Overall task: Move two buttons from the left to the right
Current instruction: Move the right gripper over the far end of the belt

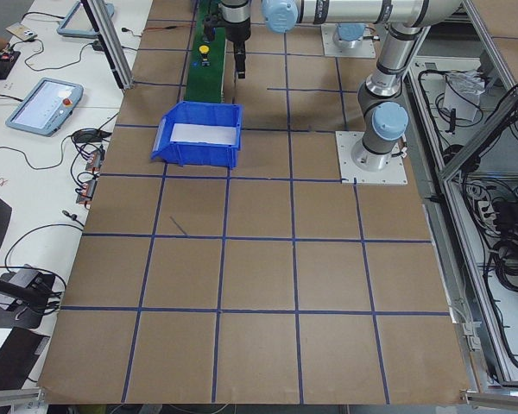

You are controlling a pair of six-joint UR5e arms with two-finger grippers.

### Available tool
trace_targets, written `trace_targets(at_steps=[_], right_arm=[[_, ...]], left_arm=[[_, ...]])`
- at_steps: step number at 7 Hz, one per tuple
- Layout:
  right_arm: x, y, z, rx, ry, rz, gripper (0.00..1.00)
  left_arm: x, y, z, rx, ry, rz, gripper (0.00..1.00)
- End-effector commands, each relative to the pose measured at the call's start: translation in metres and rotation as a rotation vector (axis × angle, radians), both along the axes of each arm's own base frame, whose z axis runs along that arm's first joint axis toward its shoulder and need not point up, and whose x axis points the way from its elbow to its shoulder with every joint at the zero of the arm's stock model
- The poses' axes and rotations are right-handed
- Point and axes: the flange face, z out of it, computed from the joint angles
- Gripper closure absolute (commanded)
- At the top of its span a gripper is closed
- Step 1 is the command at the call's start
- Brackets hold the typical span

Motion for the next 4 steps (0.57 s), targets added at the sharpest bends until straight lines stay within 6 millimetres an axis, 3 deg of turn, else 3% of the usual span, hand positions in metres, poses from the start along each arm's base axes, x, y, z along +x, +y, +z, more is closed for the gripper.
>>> trace_targets(at_steps=[1, 3, 4], right_arm=[[-0.001, -0.001, -0.027, 0.011, 0.009, 0.108, 0.01], [0.009, -0.002, -0.029, 0.005, -0.002, 0.163, 0.0], [0.016, -0.003, -0.027, -0.017, -0.016, 0.309, 0.0]], left_arm=[[0.0, 0.0, 0.0, 0.0, 0.003, 0.002, 0.0], [0.0, 0.0, 0.0, 0.0, 0.001, 0.002, 0.0], [-0.001, 0.0, -0.001, 0.002, 0.001, 0.002, 0.0]])
